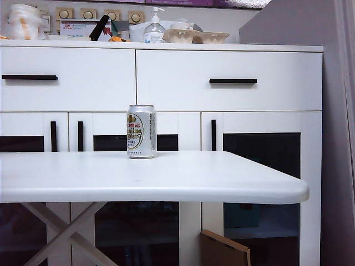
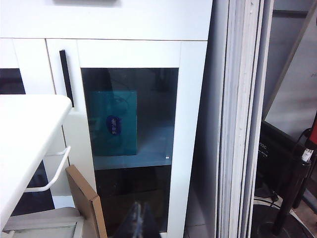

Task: Pick up a can of beer from the white table, open the left drawer, place the beer inside the drawer, and finally close the drawer.

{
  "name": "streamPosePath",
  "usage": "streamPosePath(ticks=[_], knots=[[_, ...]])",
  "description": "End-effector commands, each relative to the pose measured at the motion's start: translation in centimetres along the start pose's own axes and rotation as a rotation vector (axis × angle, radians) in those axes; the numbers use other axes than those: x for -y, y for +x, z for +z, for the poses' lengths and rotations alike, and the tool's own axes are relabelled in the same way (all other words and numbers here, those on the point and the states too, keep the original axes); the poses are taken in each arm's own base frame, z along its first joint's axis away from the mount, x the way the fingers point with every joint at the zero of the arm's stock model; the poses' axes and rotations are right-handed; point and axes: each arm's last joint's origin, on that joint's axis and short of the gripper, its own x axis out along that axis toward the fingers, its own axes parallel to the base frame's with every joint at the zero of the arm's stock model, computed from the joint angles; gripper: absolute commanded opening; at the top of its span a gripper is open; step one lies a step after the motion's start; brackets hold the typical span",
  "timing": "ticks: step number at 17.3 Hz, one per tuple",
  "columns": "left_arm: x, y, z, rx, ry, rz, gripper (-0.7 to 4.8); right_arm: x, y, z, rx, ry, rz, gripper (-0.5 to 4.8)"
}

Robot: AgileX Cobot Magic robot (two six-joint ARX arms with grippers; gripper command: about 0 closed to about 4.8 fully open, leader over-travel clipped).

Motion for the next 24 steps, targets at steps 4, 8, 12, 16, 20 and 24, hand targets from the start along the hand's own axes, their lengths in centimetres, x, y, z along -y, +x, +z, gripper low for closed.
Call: streamPosePath(ticks=[4,8,12,16,20,24], knots=[[0.0,0.0,0.2,0.011,0.004,0.001,-0.05,0.1,0.0,0.2,0.015,0.065,-0.032,-0.06],[0.0,-0.2,1.0,0.043,-0.003,0.001,-0.05,0.1,-0.4,1.9,0.074,0.073,-0.029,-0.06],[0.2,-1.0,4.8,0.081,-0.073,-0.006,-0.05,0.3,-1.8,7.1,0.194,0.101,-0.029,-0.06],[0.4,-0.7,10.0,0.061,-0.065,-0.005,-0.05,0.4,-2.0,13.3,0.211,0.111,-0.038,-0.06],[0.8,0.9,14.3,0.045,-0.037,-0.089,-0.05,-0.1,-0.5,18.1,0.208,0.100,0.069,-0.06],[1.4,3.0,18.9,-0.004,-0.037,-0.277,-0.05,-1.1,1.8,20.9,0.204,0.114,0.237,-0.06]])
